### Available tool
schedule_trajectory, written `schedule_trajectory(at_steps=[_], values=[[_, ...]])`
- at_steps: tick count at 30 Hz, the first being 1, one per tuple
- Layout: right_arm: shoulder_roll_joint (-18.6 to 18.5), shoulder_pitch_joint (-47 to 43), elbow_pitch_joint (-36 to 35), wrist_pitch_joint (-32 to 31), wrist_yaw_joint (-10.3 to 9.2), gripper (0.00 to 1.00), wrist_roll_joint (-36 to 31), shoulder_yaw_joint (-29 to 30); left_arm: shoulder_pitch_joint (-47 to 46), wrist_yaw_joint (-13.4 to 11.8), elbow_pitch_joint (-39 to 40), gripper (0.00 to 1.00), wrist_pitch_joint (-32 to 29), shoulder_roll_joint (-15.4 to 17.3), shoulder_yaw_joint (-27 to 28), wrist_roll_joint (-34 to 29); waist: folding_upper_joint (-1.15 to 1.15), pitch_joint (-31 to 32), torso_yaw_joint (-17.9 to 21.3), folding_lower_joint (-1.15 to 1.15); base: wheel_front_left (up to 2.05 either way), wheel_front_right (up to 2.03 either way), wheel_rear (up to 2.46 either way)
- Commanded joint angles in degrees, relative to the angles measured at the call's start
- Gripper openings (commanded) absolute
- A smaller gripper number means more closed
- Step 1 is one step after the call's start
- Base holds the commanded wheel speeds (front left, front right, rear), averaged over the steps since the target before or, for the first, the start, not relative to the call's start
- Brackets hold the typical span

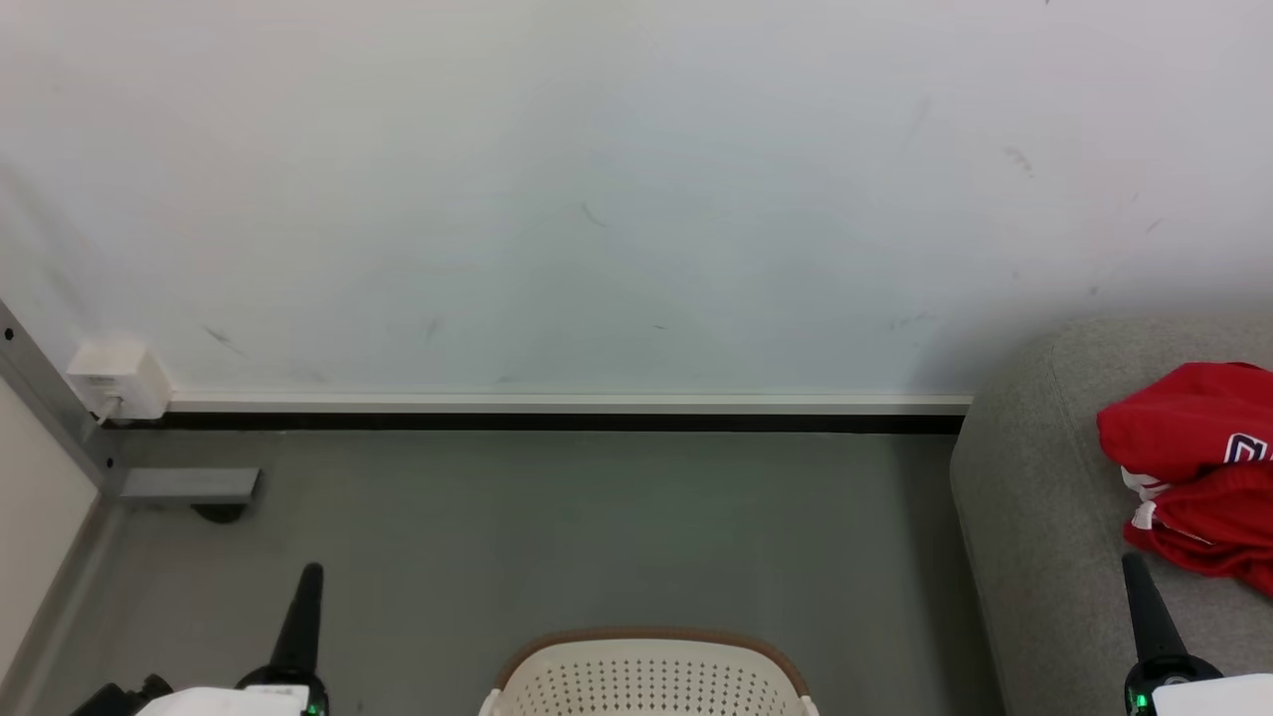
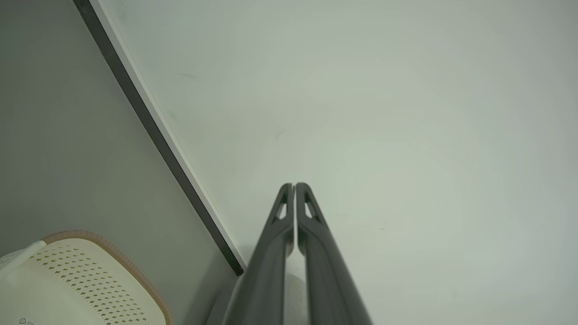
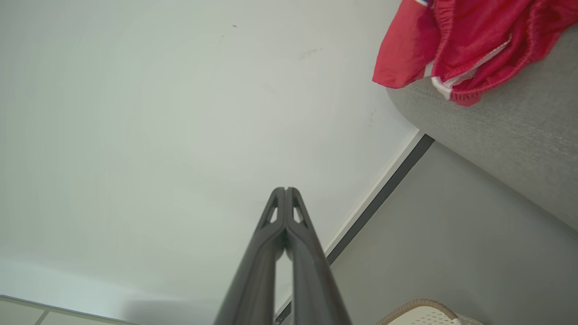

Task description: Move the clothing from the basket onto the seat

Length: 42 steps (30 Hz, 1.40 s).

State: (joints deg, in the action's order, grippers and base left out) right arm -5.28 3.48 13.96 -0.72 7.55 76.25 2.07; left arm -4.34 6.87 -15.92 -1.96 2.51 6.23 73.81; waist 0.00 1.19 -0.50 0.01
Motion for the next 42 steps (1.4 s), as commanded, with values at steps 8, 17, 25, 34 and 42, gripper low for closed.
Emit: schedule_trajectory(at_steps=[8,17,25,34,42], values=[[0.3,1.6,0.0,-1.3,-0.08,0.00,4.8,1.0,-1.4,0.4,0.9,0.00,-1.2,0.5,0.2,5.3,0.00,-0.2,0.1,0.00,0.00,0.00,0.00],[0.6,2.3,0.1,-2.3,-0.09,0.00,8.7,1.6,-1.7,0.5,1.1,0.00,-2.3,0.5,0.3,9.3,0.00,-0.5,0.2,0.00,0.00,0.00,0.00],[0.8,2.6,0.2,-3.3,-0.10,0.00,11.9,2.2,-2.1,0.6,1.3,0.00,-3.2,0.5,0.4,12.7,0.00,-0.7,0.3,-0.01,0.00,0.00,0.00],[1.1,3.2,0.3,-4.2,-0.11,0.00,15.3,2.8,-2.4,0.7,1.5,0.00,-4.2,0.5,0.4,16.3,0.00,-1.0,0.4,-0.01,0.00,0.00,0.00],[1.3,3.4,0.4,-4.9,-0.12,0.00,17.5,3.2,-2.6,0.7,1.7,0.00,-4.9,0.5,0.5,18.8,0.00,-1.2,0.5,-0.01,0.00,0.00,0.00]])
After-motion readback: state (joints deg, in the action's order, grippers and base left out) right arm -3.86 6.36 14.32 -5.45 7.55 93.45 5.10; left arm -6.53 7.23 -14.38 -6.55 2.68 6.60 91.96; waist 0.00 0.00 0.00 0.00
